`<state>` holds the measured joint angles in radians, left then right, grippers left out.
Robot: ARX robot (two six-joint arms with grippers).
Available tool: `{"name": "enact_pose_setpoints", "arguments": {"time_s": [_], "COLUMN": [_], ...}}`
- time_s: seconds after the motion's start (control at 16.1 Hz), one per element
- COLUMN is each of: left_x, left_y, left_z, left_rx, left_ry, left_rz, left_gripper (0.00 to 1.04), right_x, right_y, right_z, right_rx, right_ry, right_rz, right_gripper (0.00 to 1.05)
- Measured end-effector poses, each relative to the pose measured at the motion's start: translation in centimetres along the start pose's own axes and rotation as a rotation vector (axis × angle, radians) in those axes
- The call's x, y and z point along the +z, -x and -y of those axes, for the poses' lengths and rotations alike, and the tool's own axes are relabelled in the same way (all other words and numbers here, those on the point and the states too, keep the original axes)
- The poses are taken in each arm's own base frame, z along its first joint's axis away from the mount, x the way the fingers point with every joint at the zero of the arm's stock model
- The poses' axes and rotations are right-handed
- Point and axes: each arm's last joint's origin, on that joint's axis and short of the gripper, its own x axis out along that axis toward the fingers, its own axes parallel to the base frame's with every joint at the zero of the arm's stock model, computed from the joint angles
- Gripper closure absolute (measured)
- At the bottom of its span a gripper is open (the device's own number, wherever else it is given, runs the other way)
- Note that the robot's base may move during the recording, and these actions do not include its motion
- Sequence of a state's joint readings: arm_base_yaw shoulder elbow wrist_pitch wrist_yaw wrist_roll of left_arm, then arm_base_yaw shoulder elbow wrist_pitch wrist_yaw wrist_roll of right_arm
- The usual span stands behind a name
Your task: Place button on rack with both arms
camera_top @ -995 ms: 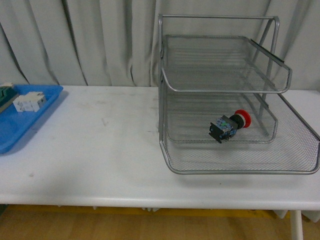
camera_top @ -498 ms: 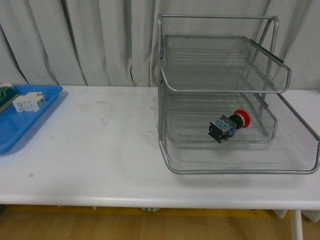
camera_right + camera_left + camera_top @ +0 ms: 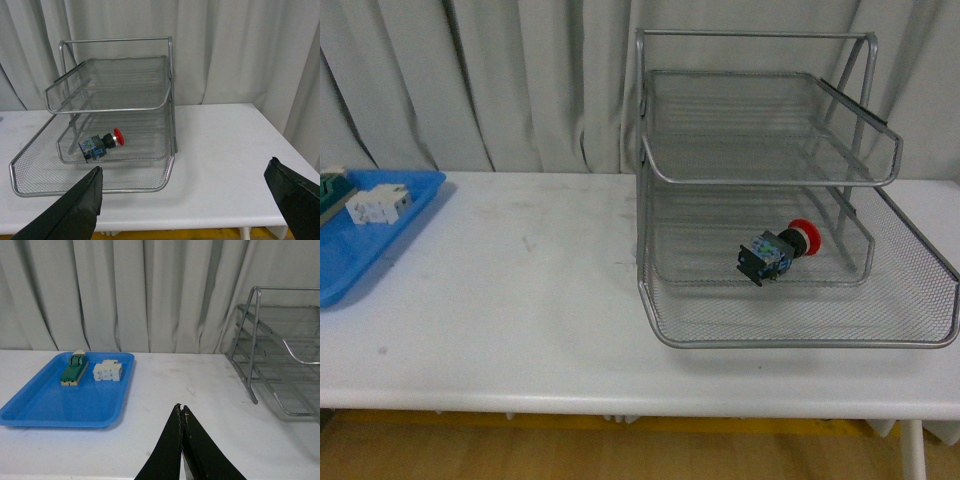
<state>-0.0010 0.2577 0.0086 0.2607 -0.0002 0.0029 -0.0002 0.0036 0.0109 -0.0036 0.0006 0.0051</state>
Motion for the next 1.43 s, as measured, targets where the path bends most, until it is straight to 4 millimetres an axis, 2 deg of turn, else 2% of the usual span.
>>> {"name": "enact_pose_setpoints", "arguments": {"time_s": [0.31, 0.44, 0.87, 0.93, 1.0, 1.06, 1.12, 1.18, 1.31, 1.37, 1.43], "left_x": [-0.1, -0.3, -0.4, -0.4, -0.4, -0.4, -0.4, -0.4, -0.4, -0.4, -0.4], "left_y": [0.6, 1.5, 1.6, 1.6, 1.6, 1.6, 1.6, 1.6, 1.6, 1.6, 1.6], "left_z": [0.0, 0.0, 0.0, 0.0, 0.0, 0.0, 0.0, 0.0, 0.0, 0.0, 0.0], "left_rx": [0.0, 0.0, 0.0, 0.0, 0.0, 0.0, 0.0, 0.0, 0.0, 0.0, 0.0], "left_ry": [0.0, 0.0, 0.0, 0.001, 0.001, 0.001, 0.001, 0.001, 0.001, 0.001, 0.0], "left_rz": [-0.002, -0.011, -0.014, -0.014, -0.014, -0.014, -0.014, -0.014, -0.014, -0.014, -0.014], "left_gripper": [1.03, 1.03, 1.03, 0.98, 0.89, 0.76, 0.55, 0.42, 0.2, 0.1, 0.05], "right_x": [0.0, 0.0, 0.0, 0.0, 0.0, 0.0, 0.0, 0.0, -0.1, 0.3, 1.6], "right_y": [0.0, 0.0, 0.0, 0.0, 0.0, 0.0, 0.0, 0.0, 0.0, -0.8, -1.7], "right_z": [0.0, 0.0, 0.0, 0.0, 0.0, 0.0, 0.0, 0.0, -0.1, -0.2, -0.3], "right_rx": [0.0, 0.0, 0.0, 0.0, 0.0, 0.0, 0.0, 0.0, 0.015, 0.037, 0.047], "right_ry": [0.0, 0.0, 0.0, 0.0, 0.0, 0.0, 0.0, 0.0, 0.016, 0.036, 0.046], "right_rz": [0.0, 0.0, 0.0, 0.0, 0.0, 0.0, 0.0, 0.0, -0.065, -0.107, -0.089], "right_gripper": [0.06, 0.06, 0.06, 0.06, 0.06, 0.06, 0.06, 0.06, 0.06, 0.06, 0.06]}}
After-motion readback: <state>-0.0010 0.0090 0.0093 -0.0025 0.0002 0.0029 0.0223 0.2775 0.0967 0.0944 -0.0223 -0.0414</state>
